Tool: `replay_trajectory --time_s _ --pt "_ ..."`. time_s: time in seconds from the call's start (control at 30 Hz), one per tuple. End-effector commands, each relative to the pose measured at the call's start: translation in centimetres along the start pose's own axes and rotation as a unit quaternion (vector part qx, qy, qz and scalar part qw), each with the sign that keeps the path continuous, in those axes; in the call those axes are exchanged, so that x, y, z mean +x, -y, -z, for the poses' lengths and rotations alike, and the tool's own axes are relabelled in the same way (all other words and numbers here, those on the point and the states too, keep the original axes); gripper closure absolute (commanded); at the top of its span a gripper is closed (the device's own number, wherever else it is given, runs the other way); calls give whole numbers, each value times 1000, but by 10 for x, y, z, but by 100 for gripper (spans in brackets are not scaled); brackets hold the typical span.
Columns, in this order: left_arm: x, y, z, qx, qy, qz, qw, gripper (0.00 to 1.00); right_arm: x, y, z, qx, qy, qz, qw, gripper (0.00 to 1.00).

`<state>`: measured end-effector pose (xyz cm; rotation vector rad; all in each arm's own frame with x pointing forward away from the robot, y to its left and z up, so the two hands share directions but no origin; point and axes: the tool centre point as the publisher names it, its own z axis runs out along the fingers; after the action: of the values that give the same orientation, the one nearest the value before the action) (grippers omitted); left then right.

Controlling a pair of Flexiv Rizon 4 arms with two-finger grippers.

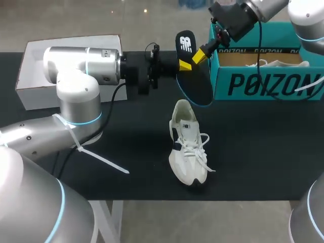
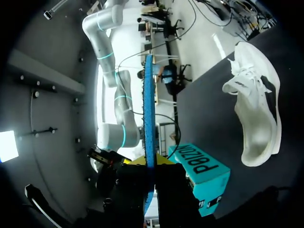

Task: Take the shoe out of the shoebox, open the shoe tongue, remove and reinsert the insole, then place the shoe into the shoebox

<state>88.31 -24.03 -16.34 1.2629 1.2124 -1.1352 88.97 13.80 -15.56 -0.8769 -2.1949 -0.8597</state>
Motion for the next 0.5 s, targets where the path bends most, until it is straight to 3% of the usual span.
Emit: replay_trajectory --time_s 0.03,0.07,0.3,0.5 --pt "1 0 2 1 -1 -1 1000 100 -2 0 -2 0 12 -13 1000 56" --pt "1 0 3 2 0 -1 1000 100 -3 1 0 -1 16 -17 1000 2" --pt "8 0 15 6 -4 9 1000 100 -19 26 27 -23 68 -25 997 0" --pt "15 -1 22 7 -12 18 1000 100 -7 51 69 -48 151 41 986 0"
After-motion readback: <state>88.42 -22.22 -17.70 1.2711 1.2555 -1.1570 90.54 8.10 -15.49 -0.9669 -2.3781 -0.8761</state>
